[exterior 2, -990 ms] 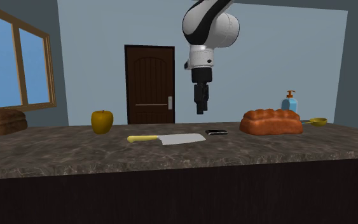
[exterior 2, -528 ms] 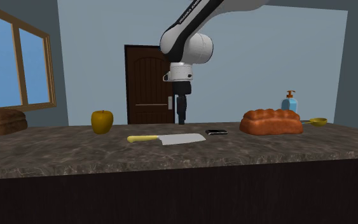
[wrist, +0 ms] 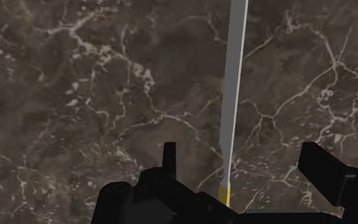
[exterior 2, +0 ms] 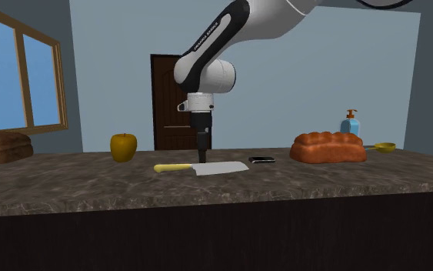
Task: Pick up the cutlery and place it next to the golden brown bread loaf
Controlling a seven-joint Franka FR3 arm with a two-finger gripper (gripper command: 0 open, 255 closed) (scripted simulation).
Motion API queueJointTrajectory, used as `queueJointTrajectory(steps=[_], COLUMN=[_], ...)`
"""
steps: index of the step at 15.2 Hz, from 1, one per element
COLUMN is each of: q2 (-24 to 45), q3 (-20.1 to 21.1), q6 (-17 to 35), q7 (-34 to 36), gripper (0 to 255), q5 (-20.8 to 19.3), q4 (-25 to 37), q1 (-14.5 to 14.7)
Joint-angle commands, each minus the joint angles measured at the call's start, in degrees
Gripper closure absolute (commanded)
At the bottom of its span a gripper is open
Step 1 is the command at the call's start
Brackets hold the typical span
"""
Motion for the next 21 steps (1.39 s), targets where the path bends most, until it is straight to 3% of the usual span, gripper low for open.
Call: queueJointTrajectory(steps=[1, 5, 13, 14, 21], q2=[0.73, 2.24, 2.24, 2.24, 2.24], q3=[0.09, 0.17, 0.17, 0.17, 0.17], q6=[1.09, 4.01, 4.0, 4.0, 4.0], q7=[-0.25, -0.36, -0.36, -0.36, -0.36], gripper=[0, 0, 0, 255, 255], q5=[0.08, 0.25, 0.25, 0.25, 0.25], q4=[-0.34, -1.76, -1.76, -1.76, -1.76], q1=[-0.02, -0.08, -0.08, -0.08, -0.08])
